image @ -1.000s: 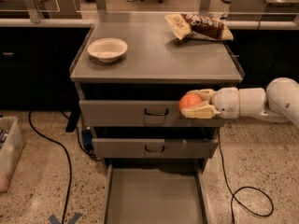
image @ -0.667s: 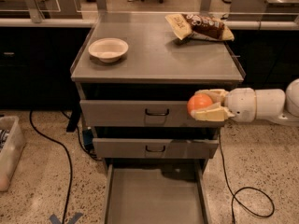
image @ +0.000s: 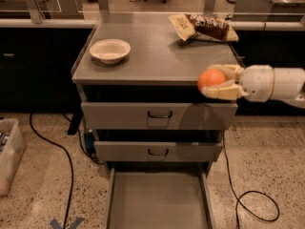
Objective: Pick orange from bottom drawer and place on counter
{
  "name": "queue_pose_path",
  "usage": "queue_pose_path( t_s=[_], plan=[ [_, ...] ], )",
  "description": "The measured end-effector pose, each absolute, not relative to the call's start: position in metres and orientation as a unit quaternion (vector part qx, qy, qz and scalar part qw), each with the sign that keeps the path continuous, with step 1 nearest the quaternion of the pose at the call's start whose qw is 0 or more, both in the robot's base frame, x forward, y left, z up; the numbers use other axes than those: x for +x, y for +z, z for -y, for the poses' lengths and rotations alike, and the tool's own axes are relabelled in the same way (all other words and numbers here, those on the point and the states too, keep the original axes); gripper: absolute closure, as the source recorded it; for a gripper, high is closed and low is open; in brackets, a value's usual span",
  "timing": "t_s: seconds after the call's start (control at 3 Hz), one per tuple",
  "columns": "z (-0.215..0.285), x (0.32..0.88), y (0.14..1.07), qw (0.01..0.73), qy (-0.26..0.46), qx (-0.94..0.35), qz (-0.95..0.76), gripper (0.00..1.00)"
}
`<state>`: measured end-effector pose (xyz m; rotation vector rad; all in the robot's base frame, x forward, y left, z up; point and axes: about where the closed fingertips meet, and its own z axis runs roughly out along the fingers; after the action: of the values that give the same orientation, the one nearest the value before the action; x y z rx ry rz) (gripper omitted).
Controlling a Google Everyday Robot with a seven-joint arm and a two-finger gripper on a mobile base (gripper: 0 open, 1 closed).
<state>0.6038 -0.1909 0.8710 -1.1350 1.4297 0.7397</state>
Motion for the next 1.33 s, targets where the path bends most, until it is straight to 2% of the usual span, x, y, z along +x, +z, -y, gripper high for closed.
queue_pose_path(
  t_s=[0.67,1.33],
  plan=[
    [0.164,0.692,0.926,0.590,0.304,-0.502,-0.554,1.00],
    [0.121,0.773,0.924,0.590,0.282,-0.514,-0.556,1.00]
  ],
)
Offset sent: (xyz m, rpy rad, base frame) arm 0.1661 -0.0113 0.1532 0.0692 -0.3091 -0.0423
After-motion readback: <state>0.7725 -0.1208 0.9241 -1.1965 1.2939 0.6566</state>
